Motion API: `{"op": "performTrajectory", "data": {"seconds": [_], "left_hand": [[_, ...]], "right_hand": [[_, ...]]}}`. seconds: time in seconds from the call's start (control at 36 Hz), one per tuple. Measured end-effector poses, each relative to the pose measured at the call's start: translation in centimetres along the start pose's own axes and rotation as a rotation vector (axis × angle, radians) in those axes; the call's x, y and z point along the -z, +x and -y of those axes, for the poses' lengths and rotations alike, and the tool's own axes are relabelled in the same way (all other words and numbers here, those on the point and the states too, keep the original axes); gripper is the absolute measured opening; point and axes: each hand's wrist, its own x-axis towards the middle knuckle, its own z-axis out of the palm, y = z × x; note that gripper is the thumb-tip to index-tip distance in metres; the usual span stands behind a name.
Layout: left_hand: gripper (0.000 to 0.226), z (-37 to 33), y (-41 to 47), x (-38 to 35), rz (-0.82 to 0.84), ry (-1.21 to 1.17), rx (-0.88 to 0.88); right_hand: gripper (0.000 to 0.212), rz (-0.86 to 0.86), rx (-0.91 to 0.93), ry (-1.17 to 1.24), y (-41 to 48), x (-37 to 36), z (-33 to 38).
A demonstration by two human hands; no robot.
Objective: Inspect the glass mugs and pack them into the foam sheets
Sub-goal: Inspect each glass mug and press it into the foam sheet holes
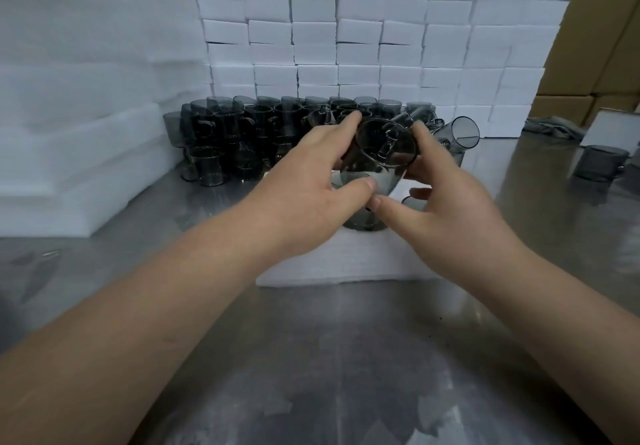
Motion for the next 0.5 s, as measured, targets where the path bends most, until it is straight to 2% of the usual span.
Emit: {"op": "performTrajectory", "data": {"seconds": [0.14, 0.25, 0.39, 0.5], "left_hand": [[0.074, -0.5, -0.2, -0.1, 0.07, -0.037, -0.026], [0.069, -0.6, -0.2, 0.3, 0.058, 0.003, -0.004], [0.066, 0.1, 0.0, 0.5, 0.112, 0.393, 0.077], [0.056, 0.3, -0.1, 0.1, 0.237, 0.527, 0.127]], "right_hand": [[0.083, -0.085, -0.014, 0.021, 0.1, 0.2, -0.2], [0.075, -0.15, -0.01, 0.01, 0.4, 0.6, -0.3], [0.066, -0.277, -0.069, 0.041, 1.4, 1.8, -1.3], [0.067, -0.337, -0.162, 0.128, 2.2, 2.6, -2.1]]}}
